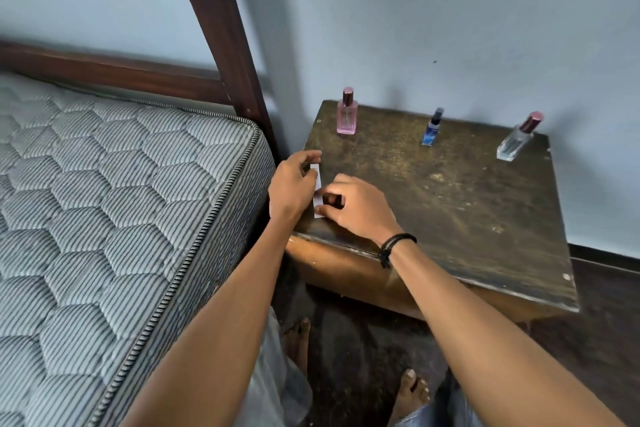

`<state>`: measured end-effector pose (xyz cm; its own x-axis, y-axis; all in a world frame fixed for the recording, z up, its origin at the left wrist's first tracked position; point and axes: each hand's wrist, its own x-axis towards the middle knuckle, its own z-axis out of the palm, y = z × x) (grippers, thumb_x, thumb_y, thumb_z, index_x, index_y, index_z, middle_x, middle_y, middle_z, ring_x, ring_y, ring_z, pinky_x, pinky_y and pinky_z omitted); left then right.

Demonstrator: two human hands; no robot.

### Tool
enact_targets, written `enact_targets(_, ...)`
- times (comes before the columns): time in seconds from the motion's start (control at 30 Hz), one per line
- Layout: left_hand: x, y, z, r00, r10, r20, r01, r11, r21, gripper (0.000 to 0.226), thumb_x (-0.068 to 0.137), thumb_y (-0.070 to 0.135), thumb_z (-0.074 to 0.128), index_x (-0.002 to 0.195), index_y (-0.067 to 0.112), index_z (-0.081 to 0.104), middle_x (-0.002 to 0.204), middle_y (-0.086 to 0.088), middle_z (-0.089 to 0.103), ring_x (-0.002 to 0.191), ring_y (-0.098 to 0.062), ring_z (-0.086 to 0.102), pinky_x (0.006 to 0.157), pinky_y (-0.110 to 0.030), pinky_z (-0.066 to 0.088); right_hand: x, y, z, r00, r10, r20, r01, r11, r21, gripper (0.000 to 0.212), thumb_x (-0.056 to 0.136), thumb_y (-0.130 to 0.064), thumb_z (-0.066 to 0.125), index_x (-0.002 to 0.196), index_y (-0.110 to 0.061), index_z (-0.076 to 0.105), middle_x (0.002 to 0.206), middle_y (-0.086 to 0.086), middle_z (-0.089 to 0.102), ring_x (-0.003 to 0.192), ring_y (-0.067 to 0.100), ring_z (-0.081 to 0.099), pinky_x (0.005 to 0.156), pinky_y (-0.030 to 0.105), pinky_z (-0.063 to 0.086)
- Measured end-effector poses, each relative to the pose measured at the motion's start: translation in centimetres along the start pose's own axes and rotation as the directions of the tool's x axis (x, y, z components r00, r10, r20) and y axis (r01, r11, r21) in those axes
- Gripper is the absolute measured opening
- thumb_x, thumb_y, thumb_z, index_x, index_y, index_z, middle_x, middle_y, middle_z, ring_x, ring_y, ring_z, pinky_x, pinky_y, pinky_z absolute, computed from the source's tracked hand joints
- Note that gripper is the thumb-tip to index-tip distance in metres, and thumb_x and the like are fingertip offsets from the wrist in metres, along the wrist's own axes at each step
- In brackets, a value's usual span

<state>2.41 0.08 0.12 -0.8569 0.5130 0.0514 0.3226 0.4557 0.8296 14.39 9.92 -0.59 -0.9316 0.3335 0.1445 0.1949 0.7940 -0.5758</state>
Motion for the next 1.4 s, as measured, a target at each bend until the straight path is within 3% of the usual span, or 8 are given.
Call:
enact_targets(0.27,-0.3,0.5,-0.2,0.997,-0.072,-0.007,0.071,0.997,-0.024,0.040,0.088,0.009,0.047,0.110,0.032,0.071,0.107,0.019,0.072,0.107,-0.002,0.064,0.097,-0.038,0.052,0.2,-0.3,-0.5,0.998,0.057,0.028,-0.058,0.998,0.019,0.019,0.091,-0.045,0.070,0.106,-0.037,0.075,0.088,-0.011,0.058,0.088,0.011,0.061,0.070,0.032,0.044)
enact_targets(0.6,0.2,-0.3,-0.2,0.998,-0.054,-0.044,0.051,0.996,-0.073,0.034,0.090,0.006,0.049,0.110,0.027,0.069,0.108,0.017,0.070,0.107,-0.001,0.063,0.096,-0.034,0.052,0.7,0.2,0.1,0.991,0.103,-0.089,-0.089,0.984,0.152,0.014,0.094,-0.039,0.067,0.104,-0.033,0.077,0.090,-0.011,0.063,0.076,0.006,0.058,0.068,0.030,0.047)
enact_targets(0.8,0.3,-0.8,-0.2,0.997,-0.062,-0.038,0.057,0.990,-0.128,0.034,0.089,0.008,0.054,0.114,0.024,0.071,0.115,0.012,0.071,0.107,-0.003,0.064,0.093,-0.026,0.050,0.9,0.6,0.2,0.973,0.169,-0.155,-0.127,0.960,0.251,0.012,0.091,-0.021,0.073,0.101,-0.022,0.079,0.090,-0.011,0.066,0.071,0.000,0.059,0.067,0.018,0.043)
enact_targets(0.93,0.4,-1.0,-0.1,0.999,0.008,-0.033,-0.009,0.999,-0.032,0.036,0.089,0.008,0.056,0.116,0.025,0.073,0.121,0.009,0.069,0.101,-0.010,0.065,0.082,-0.025,0.049,0.9,0.8,-0.1,0.960,0.241,-0.145,-0.175,0.915,0.364,0.013,0.092,-0.012,0.072,0.103,-0.013,0.079,0.095,-0.002,0.074,0.064,0.008,0.067,0.065,0.028,0.055)
enact_targets(1.0,0.6,-1.0,-0.1,0.999,0.041,-0.014,-0.040,0.999,0.009,0.038,0.087,0.007,0.057,0.116,0.025,0.073,0.123,0.008,0.068,0.097,-0.013,0.064,0.080,-0.029,0.051,0.8,0.6,-0.4,0.953,0.267,-0.142,-0.197,0.903,0.381,0.012,0.094,-0.012,0.071,0.104,-0.012,0.078,0.093,0.002,0.075,0.059,0.012,0.069,0.059,0.023,0.052)
enact_targets(1.17,1.4,-0.4,-1.1,0.994,-0.025,0.109,0.026,1.000,-0.011,0.039,0.087,0.006,0.057,0.117,0.025,0.073,0.128,0.003,0.065,0.114,-0.016,0.061,0.092,-0.025,0.045,0.8,0.3,-0.5,0.942,0.304,-0.143,-0.218,0.877,0.429,0.014,0.095,-0.011,0.070,0.106,-0.019,0.075,0.087,-0.003,0.073,0.055,0.011,0.066,0.049,0.016,0.045)
enact_targets(1.27,2.1,0.0,-1.5,0.978,-0.045,0.203,0.041,0.999,0.021,0.037,0.085,0.009,0.065,0.118,0.025,0.073,0.129,0.000,0.064,0.120,-0.019,0.059,0.101,-0.032,0.047,0.7,0.2,-0.8,0.944,0.300,-0.141,-0.207,0.865,0.456,0.018,0.095,-0.006,0.069,0.110,-0.015,0.074,0.084,-0.008,0.071,0.055,0.011,0.066,0.047,0.017,0.046)
enact_targets(1.4,1.9,0.6,-1.1,0.972,-0.044,0.232,0.015,0.992,0.127,0.035,0.080,0.020,0.080,0.114,0.026,0.075,0.128,-0.002,0.062,0.122,-0.024,0.055,0.106,-0.040,0.046,0.7,0.7,-1.1,0.945,0.296,-0.143,-0.189,0.845,0.500,0.021,0.094,-0.003,0.068,0.104,-0.019,0.075,0.087,0.000,0.072,0.056,0.012,0.065,0.048,0.020,0.047)
